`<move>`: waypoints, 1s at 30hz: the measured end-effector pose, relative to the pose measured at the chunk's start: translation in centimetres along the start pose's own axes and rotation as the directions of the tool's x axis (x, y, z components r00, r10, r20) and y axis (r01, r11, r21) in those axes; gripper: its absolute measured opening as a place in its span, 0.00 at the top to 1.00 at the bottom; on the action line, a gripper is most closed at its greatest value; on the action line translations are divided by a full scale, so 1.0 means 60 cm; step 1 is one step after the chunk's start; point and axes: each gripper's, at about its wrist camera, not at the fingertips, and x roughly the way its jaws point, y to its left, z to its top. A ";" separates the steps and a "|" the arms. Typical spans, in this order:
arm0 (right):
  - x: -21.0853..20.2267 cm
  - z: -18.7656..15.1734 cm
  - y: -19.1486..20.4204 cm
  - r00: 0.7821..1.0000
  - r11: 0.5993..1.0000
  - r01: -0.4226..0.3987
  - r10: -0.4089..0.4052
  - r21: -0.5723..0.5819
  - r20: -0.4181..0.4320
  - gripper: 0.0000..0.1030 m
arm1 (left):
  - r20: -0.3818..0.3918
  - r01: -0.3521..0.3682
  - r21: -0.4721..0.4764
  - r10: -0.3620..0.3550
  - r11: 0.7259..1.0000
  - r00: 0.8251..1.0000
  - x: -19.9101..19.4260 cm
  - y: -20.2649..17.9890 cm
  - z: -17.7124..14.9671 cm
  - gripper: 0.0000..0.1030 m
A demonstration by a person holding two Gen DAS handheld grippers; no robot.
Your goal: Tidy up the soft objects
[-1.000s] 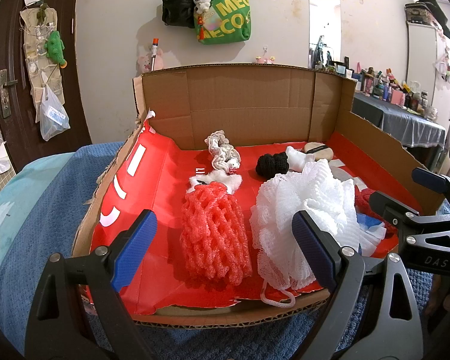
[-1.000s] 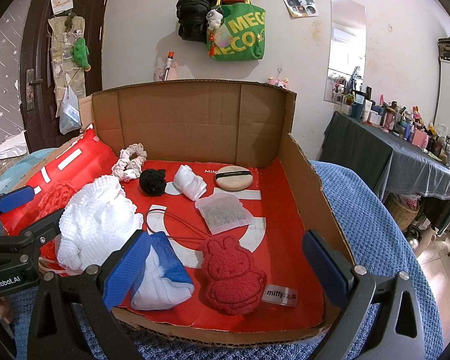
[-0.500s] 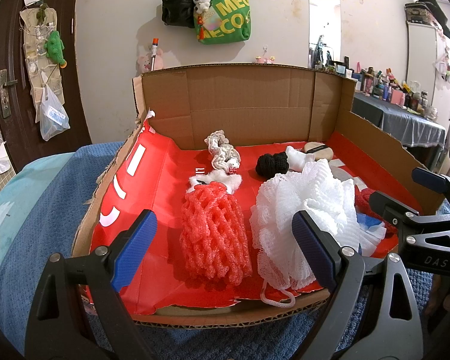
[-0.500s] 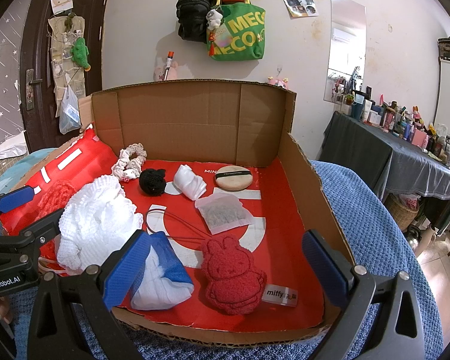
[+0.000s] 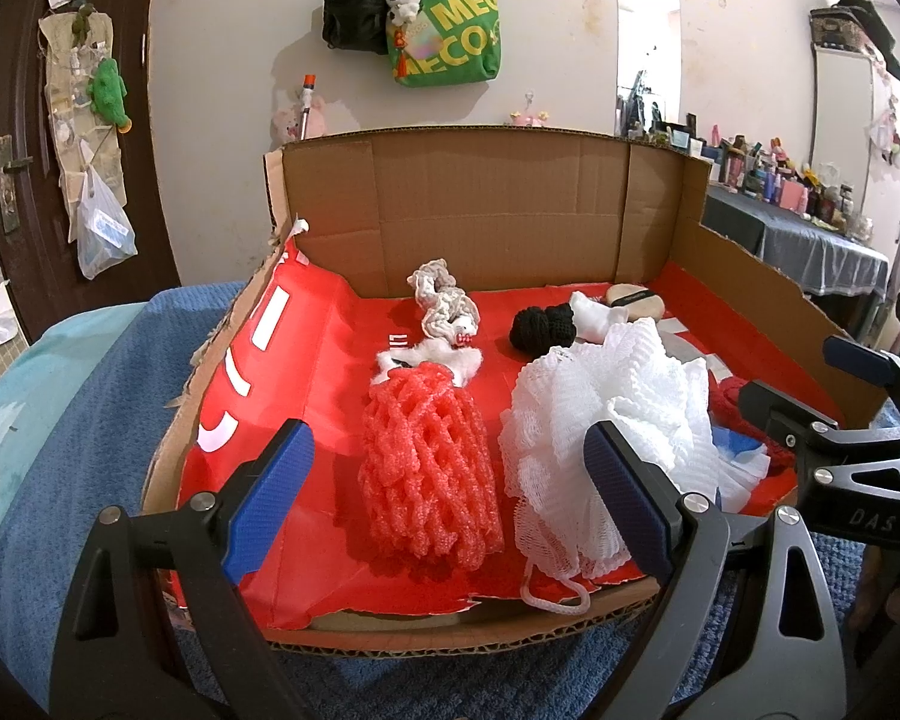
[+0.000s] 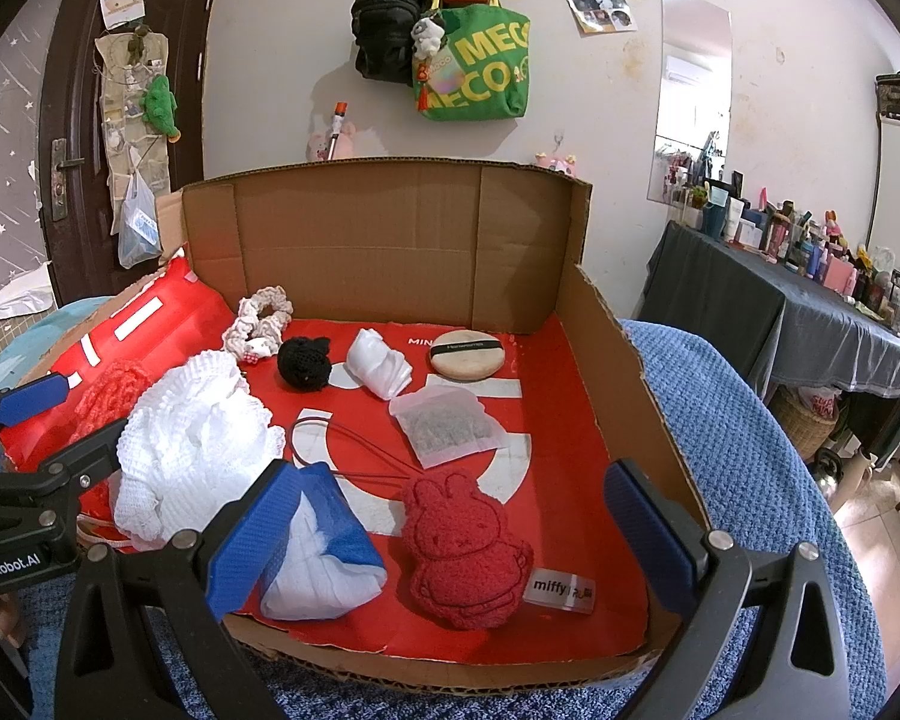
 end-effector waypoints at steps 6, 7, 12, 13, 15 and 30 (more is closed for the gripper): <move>-0.026 -0.001 -0.009 1.000 1.000 -0.007 0.006 0.015 0.026 0.00 | 0.034 -0.002 -0.016 0.003 1.000 0.999 -0.050 0.000 0.006 0.10; -0.036 0.001 -0.011 0.999 1.000 -0.016 0.016 0.022 0.034 0.00 | 0.050 0.000 -0.021 0.001 1.000 0.999 -0.068 0.000 0.008 0.10; -0.109 0.011 -0.008 0.995 0.999 -0.037 0.036 0.007 0.088 0.00 | 0.119 -0.034 -0.008 0.035 0.999 0.992 -0.159 -0.008 0.017 0.10; -0.124 0.013 -0.006 0.994 0.999 -0.044 0.043 0.007 0.099 0.00 | 0.123 -0.037 -0.013 0.038 0.999 0.992 -0.176 -0.009 0.017 0.10; -0.159 0.013 -0.003 0.991 0.998 -0.069 0.068 0.008 0.116 0.00 | 0.118 -0.035 -0.024 0.037 0.999 0.992 -0.199 -0.008 0.018 0.10; -0.169 -0.085 0.019 0.993 0.999 -0.039 0.042 0.026 -0.113 0.00 | -0.165 -0.004 -0.062 -0.006 0.998 0.986 -0.158 -0.022 -0.099 0.10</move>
